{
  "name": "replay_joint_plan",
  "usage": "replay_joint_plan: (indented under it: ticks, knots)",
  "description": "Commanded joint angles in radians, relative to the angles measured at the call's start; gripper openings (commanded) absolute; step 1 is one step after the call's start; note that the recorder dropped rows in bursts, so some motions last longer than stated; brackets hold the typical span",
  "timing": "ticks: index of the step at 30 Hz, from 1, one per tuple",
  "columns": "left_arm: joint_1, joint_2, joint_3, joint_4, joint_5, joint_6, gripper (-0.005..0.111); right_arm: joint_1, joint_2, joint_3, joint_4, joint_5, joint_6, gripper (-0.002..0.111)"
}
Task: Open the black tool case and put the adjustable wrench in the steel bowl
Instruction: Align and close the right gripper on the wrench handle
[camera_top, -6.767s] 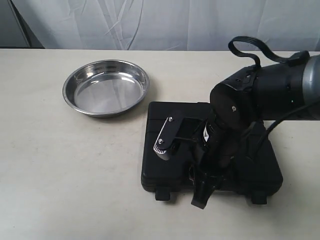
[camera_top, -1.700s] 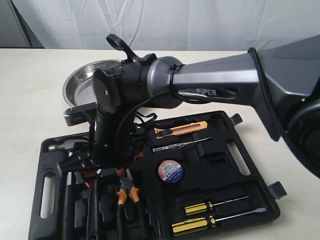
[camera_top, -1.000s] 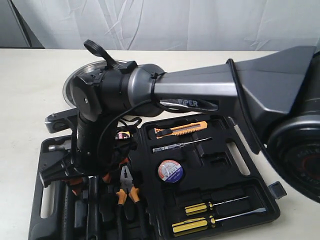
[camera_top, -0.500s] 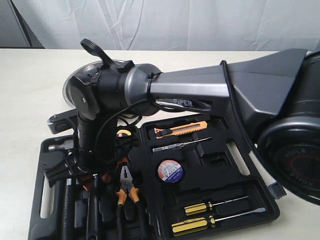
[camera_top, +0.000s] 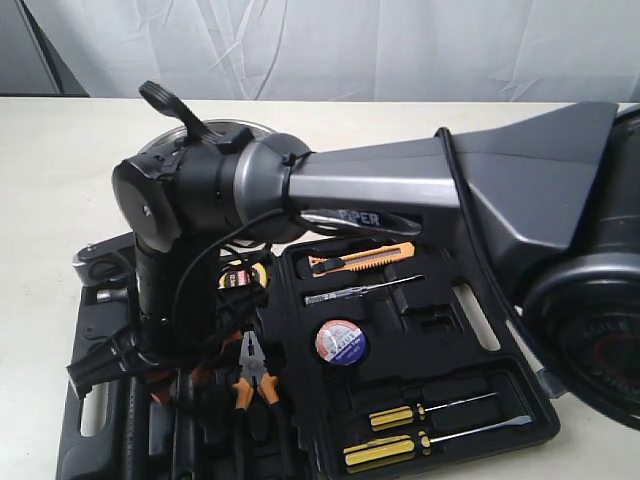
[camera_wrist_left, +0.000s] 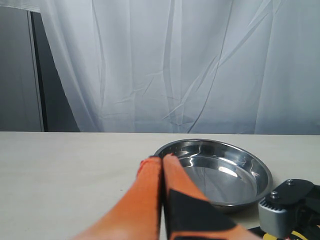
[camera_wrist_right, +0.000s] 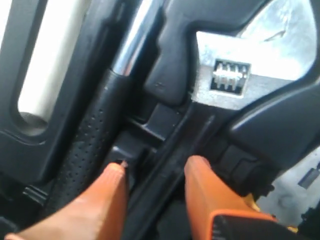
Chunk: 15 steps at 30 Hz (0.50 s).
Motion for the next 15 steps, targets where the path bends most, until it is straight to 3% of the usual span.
replay_joint_plan:
  ticks: [1,15]
  knots:
    - [-0.011,-0.005,0.005,-0.001,-0.001,-0.001,0.0,0.004,0.009,0.002,-0.021,-0.039,0.009,0.037]
    - [-0.011,-0.005,0.005,-0.001,-0.001,-0.001,0.0,0.002,0.051,0.002,-0.064,-0.128,0.087,0.037]
